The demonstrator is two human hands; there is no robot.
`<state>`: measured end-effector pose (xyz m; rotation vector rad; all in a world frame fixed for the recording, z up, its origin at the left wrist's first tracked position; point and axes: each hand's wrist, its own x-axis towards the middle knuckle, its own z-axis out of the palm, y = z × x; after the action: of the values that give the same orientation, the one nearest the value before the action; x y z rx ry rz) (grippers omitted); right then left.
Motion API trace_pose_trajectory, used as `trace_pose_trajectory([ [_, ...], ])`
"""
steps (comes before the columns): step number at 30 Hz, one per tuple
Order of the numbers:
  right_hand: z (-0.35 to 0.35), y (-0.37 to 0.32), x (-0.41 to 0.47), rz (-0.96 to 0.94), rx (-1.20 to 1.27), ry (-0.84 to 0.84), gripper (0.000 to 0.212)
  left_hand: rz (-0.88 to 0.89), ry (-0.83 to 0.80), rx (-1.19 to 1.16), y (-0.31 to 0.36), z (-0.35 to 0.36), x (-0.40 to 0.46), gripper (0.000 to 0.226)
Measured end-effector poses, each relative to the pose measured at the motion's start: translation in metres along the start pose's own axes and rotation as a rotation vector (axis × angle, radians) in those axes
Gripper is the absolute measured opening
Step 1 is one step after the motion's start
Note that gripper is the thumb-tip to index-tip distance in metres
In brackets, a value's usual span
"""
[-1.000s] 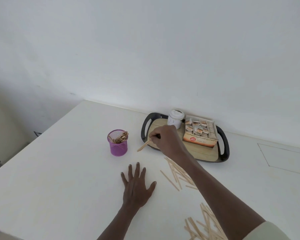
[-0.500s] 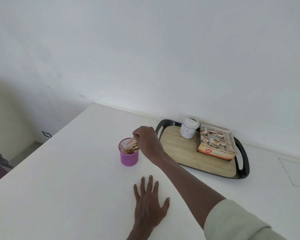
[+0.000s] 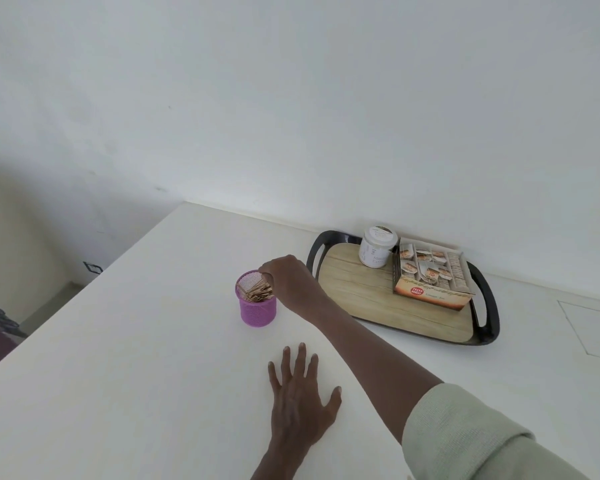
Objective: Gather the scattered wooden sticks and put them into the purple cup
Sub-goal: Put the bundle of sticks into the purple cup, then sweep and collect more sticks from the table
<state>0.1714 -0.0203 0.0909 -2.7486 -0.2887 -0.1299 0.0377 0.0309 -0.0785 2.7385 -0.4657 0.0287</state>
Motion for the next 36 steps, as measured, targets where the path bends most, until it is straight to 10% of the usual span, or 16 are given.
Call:
trace_pose_trajectory([
  [17, -0.026, 0.129, -0.149, 0.347, 0.118, 0.099, 0.017, -0.001, 0.021, -0.017, -0.003, 0.003, -0.003, 0.068],
  [28, 0.029, 0.16, -0.201, 0.62, -0.139, -0.269, 0.093, -0.006, 0.045, -0.035, -0.002, 0.004, -0.005, 0.059],
  [36, 0.051, 0.144, -0.199, 0.542, -0.099, -0.096, 0.034, -0.007, 0.061, -0.019, -0.003, 0.007, -0.003, 0.057],
])
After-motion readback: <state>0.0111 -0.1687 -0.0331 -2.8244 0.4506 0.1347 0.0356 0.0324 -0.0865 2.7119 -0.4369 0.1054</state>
